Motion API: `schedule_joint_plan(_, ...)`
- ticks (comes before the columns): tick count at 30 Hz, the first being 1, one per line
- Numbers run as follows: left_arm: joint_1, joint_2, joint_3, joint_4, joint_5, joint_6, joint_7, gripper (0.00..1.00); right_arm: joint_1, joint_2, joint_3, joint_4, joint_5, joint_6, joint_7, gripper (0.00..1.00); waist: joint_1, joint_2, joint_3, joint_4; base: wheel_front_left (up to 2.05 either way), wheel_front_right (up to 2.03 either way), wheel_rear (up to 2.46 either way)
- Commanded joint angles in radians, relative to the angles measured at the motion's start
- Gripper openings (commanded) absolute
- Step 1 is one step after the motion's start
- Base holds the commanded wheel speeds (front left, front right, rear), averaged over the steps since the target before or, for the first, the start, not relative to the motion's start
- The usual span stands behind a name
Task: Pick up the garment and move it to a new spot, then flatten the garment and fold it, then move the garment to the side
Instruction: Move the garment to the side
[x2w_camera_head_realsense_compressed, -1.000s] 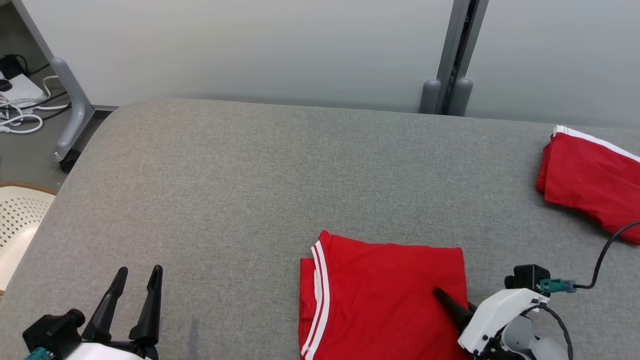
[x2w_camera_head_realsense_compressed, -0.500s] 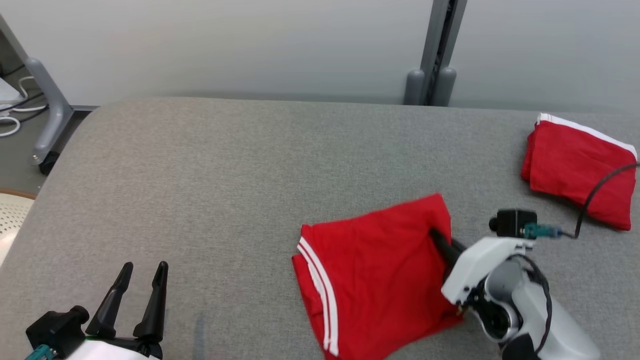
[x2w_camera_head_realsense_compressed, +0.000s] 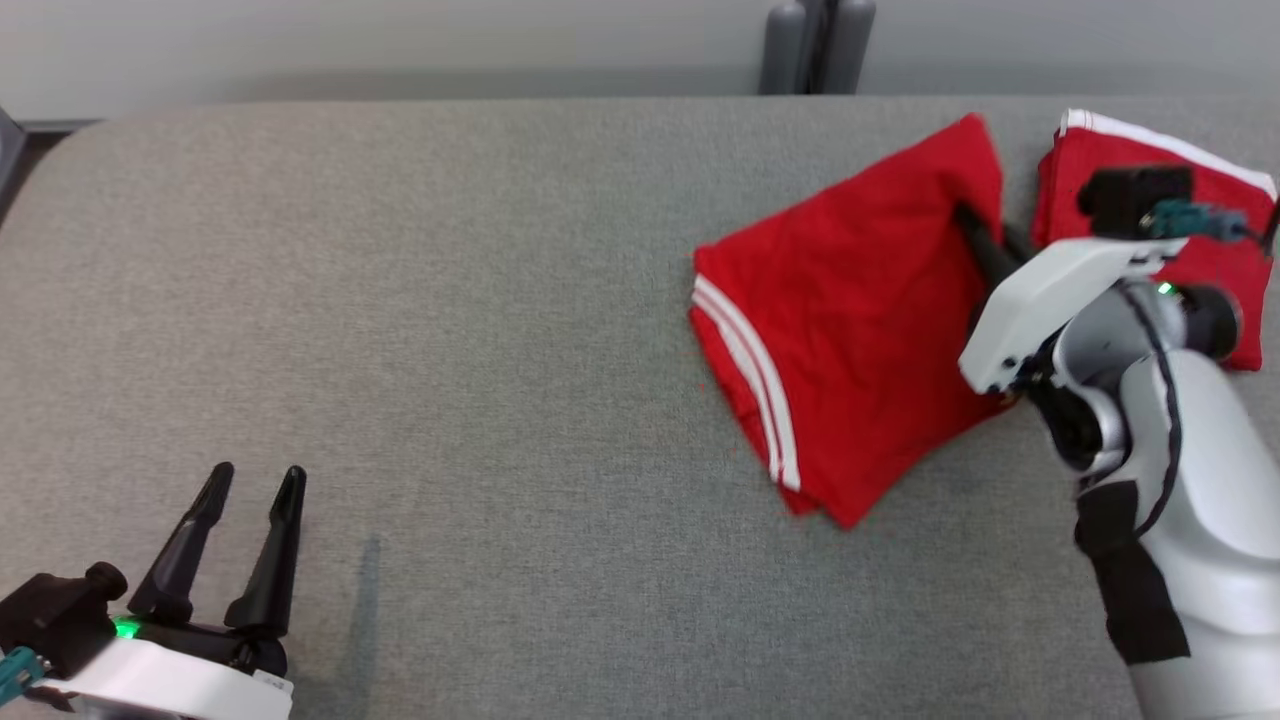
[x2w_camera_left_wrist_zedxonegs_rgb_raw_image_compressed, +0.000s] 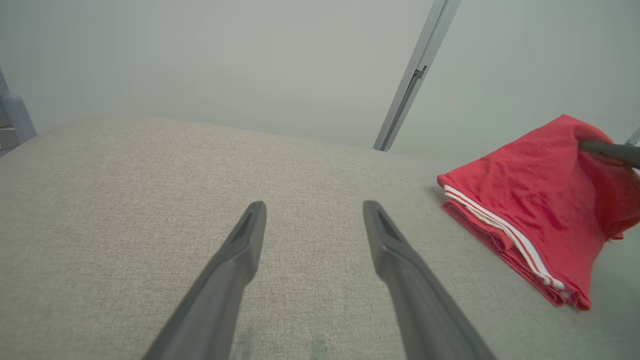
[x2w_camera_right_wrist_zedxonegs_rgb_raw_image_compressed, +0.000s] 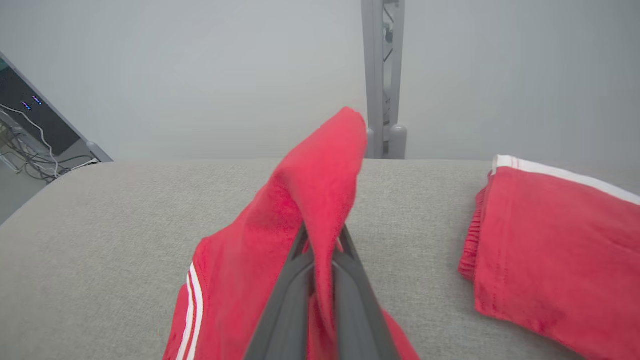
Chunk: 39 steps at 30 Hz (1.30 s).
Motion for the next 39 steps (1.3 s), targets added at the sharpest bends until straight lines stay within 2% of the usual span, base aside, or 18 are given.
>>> schedule_joint_plan(1,-0.015,0.010,0.003,-0.004,-0.006,-0.002,-0.003,1.00,-0.016,0.000,-0.011,-0.019,-0.016,0.000,0.010,0.00,0.0000,0.0000,0.033,-0.021,0.00,0.00,0.00)
schedule_joint_plan(4,-0.025,0.045,0.002,-0.027,-0.025,-0.002,-0.003,1.00,-0.038,0.003,-0.084,-0.127,-0.111,0.000,0.082,0.00,0.0000,0.0000,0.076,-0.042,0.00,0.00,0.00)
schedule_joint_plan(15,-0.026,0.131,0.013,-0.089,-0.058,-0.002,-0.003,1.00,-0.061,0.006,-0.208,-0.380,-0.263,0.000,0.251,0.00,0.0000,0.0000,0.180,-0.100,0.00,0.00,0.00)
schedule_joint_plan(26,-0.048,0.206,0.026,-0.158,-0.083,-0.002,-0.003,1.00,-0.136,0.004,-0.255,-0.499,-0.446,0.000,0.328,0.00,0.0000,0.0000,0.303,-0.122,0.00,0.00,0.00)
schedule_joint_plan(39,-0.070,0.224,0.017,-0.173,-0.094,-0.002,-0.003,1.00,-0.171,0.005,-0.302,-0.563,-0.714,0.000,0.423,0.00,0.0000,0.0000,0.347,-0.110,0.00,0.00,0.00)
